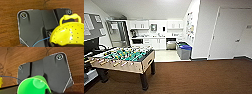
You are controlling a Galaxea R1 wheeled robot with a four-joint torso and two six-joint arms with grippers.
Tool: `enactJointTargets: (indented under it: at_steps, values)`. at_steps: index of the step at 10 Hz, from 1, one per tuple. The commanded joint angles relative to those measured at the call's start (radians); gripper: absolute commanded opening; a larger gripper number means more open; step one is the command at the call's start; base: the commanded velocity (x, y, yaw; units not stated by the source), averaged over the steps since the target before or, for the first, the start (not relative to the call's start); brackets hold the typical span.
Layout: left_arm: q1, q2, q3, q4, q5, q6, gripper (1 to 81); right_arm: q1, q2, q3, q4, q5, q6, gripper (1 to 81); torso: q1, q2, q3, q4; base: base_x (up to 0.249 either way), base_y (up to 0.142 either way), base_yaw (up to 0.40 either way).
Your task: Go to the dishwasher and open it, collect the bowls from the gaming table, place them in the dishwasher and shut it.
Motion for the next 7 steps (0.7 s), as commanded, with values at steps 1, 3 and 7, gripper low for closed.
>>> enactJointTargets:
  at_steps: [1,3,7]
  values:
    - [-0.05,-0.002,0.006,0.003,0.06,0.004,1.0,0.034,-0.014,-0.002,-0.007,-0.025,-0.001,1.0,0.0,0.0,0.0,0.0,0.137,0.0,0.0]
    - [-0.05,-0.002,0.006,0.003,0.06,0.004,1.0,0.035,-0.014,-0.002,-0.006,-0.023,-0.001,1.0,-0.001,0.0,0.0,0.0,0.137,0.0,0.0]
    - [-0.05,-0.003,0.006,0.003,0.06,0.006,1.0,0.033,-0.014,-0.002,-0.008,-0.023,-0.001,1.0,-0.001,0.0,0.0,0.0,0.139,0.0,0.0]
